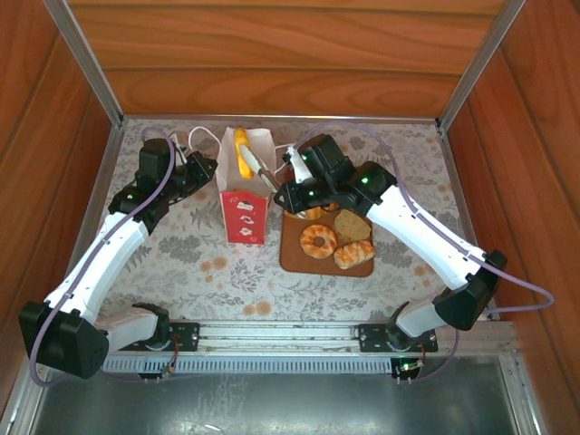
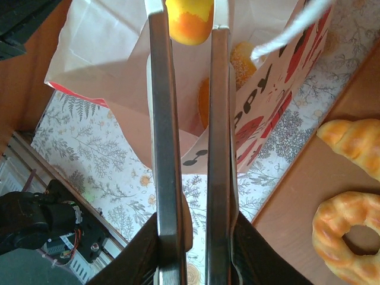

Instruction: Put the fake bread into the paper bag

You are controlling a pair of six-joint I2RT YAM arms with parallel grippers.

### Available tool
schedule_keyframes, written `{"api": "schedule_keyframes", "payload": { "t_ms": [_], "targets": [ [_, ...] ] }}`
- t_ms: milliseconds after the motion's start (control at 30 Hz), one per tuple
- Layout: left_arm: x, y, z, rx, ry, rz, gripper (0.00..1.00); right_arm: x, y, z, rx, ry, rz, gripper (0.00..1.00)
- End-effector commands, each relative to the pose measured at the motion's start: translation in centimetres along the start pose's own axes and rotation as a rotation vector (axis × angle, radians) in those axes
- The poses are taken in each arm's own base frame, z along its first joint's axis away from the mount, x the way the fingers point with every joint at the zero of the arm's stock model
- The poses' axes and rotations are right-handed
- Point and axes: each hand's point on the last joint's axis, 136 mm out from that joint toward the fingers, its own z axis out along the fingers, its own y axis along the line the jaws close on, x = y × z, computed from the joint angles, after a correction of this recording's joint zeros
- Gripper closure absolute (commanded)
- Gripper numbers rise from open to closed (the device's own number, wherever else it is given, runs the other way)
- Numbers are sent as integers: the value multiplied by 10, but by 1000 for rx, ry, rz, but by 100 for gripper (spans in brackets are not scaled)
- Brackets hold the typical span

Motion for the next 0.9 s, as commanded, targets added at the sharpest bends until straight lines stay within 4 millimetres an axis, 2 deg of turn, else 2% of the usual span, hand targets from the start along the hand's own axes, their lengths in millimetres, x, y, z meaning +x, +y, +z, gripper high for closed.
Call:
{"api": "schedule_keyframes", "payload": {
  "t_ms": [0,167,300,433,600,667,733,867],
  "targets": [
    [0,-3,-1,15,-3,17,91,-1,8,-3,-23,0,-3,69],
    [0,-4,-2,17,-6,21,91,-6,7,-9,-5,-17,-18,58],
    [-1,-5,-3,18,-12,27,90,-11,6,-17,16,-37,-35,55],
    [-3,-7,-4,19,-18,37,73,-22,10,-30,12,-95,-64,56],
    [-7,-8,-8,11,-34,59,62,-34,15,-45,10,-139,-92,58],
    [-10,-8,-12,7,-48,71,53,-38,16,-51,5,-156,-102,58],
    [-12,-8,-15,2,-64,96,43,-43,19,-61,-8,-182,-110,58],
    [-18,-3,-21,-23,-98,125,30,-57,24,-82,-43,-233,-114,59]
  ]
}}
